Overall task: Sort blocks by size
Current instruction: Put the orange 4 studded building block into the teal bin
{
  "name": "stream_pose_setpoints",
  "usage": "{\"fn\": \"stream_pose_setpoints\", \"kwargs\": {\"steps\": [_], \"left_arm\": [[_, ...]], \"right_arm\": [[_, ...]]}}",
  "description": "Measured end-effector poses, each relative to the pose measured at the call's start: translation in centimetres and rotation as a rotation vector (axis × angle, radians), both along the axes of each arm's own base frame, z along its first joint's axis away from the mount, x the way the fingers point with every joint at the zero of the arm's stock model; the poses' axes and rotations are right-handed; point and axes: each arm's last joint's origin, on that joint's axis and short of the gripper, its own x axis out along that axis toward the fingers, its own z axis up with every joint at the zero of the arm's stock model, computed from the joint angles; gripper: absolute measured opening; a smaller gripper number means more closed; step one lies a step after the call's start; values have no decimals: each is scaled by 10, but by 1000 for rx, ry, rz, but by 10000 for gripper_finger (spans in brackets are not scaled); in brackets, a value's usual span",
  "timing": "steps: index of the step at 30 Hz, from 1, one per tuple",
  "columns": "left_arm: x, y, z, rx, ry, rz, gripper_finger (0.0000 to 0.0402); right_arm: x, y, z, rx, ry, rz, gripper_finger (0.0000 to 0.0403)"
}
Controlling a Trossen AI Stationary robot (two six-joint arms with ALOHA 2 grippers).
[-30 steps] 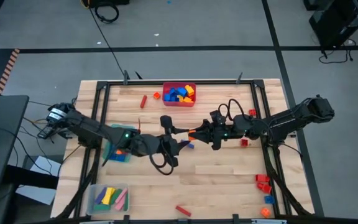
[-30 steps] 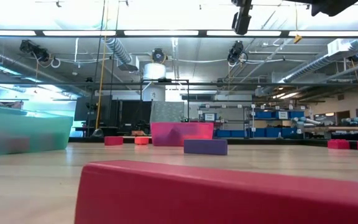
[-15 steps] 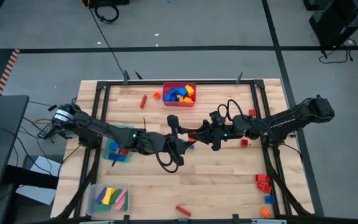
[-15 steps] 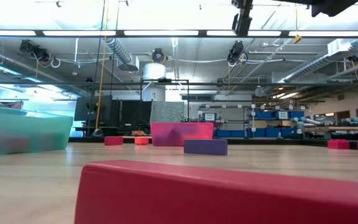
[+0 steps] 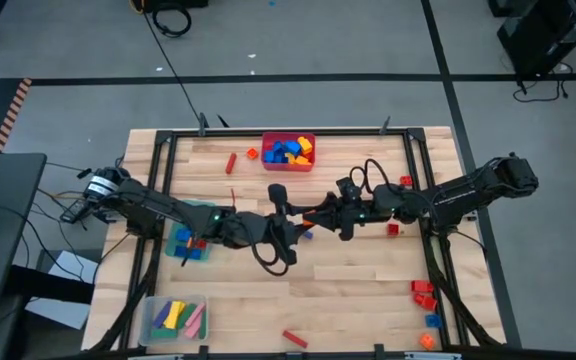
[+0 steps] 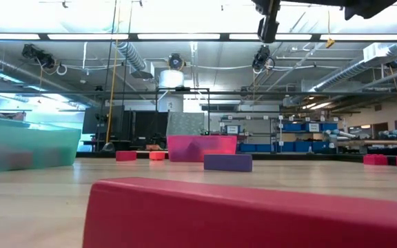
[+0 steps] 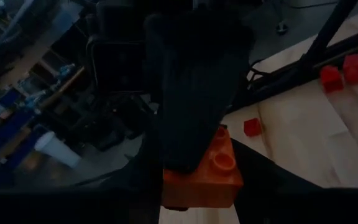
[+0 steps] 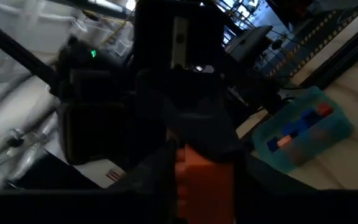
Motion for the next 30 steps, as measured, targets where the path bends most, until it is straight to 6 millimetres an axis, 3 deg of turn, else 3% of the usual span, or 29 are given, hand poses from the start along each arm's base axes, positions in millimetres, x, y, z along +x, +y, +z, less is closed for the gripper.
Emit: {"fn": "stream_pose_setpoints", "kwargs": {"steps": [5, 11, 15, 22, 30], "left_arm": [[0, 0, -2, 0, 9, 17, 155], [-2, 2, -5, 9, 32, 94, 159], [-5, 4, -13, -98, 77, 138, 160], [-15, 5, -35, -458, 162, 233, 161], [-20, 13, -42, -817, 171, 334, 162]], "right_arm": [[1, -5, -5, -13, 51, -21, 226], [1, -10, -10, -7, 104, -40, 283], [2, -15, -12, -1, 131, -42, 293], [-6, -27, -6, -5, 152, -30, 285], [-19, -38, -33, -28, 489, -69, 275]]}}
